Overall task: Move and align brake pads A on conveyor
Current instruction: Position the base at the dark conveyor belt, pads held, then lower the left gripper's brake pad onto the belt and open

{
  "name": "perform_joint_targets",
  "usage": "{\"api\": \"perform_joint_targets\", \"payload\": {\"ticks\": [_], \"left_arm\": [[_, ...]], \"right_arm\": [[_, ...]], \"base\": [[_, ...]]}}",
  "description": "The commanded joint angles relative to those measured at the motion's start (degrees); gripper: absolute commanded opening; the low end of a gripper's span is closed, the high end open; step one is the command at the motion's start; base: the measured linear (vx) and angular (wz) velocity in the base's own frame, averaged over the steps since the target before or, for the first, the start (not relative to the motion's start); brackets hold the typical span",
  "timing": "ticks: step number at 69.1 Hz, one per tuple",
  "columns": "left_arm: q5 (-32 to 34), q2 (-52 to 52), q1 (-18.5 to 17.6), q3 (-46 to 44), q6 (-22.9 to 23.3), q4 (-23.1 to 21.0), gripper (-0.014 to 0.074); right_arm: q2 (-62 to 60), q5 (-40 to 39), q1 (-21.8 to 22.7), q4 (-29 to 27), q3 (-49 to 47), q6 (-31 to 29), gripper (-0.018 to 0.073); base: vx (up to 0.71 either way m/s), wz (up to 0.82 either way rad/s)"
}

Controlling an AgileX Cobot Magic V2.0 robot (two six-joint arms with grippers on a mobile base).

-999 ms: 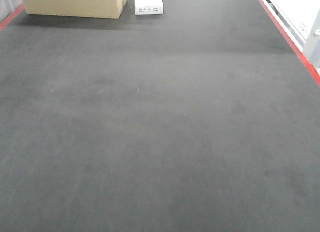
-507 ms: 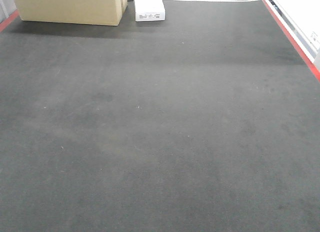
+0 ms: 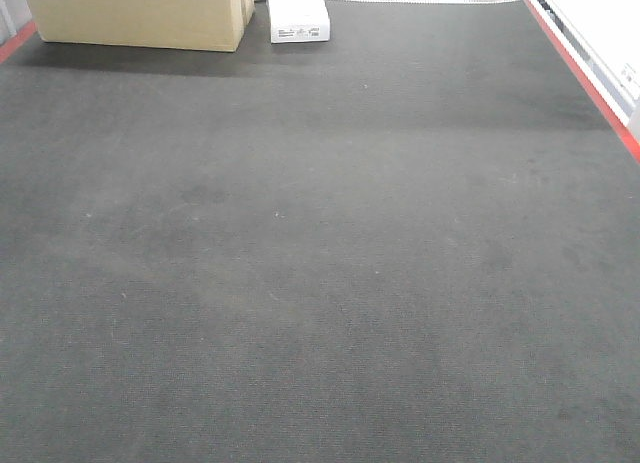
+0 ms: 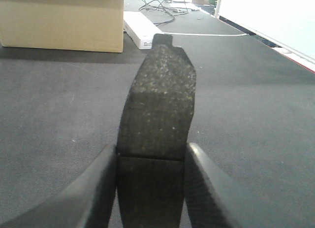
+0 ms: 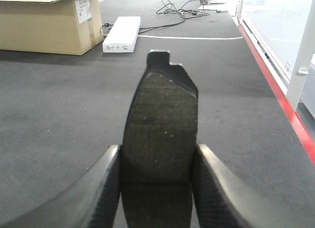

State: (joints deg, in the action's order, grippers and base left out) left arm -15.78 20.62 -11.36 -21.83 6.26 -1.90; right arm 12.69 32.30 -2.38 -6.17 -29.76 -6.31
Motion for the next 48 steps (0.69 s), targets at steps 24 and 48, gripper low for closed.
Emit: {"api": "perform_joint_targets", "payload": {"ticks": [24, 48], "left_arm": [[5.72, 0.63, -0.24, -1.65, 0.3, -0.12, -0.0006], [3.66, 1.73, -0.16, -2.98, 2.45, 0.08, -0.0006]], "right_arm": [[0.64, -5.6, 0.21, 0.06, -1.63, -0.61, -0.001], [0.64, -5.6, 0.21, 0.06, -1.63, -0.61, -0.001]], "base": [[0.0, 0.0], [0.0, 0.0]]}}
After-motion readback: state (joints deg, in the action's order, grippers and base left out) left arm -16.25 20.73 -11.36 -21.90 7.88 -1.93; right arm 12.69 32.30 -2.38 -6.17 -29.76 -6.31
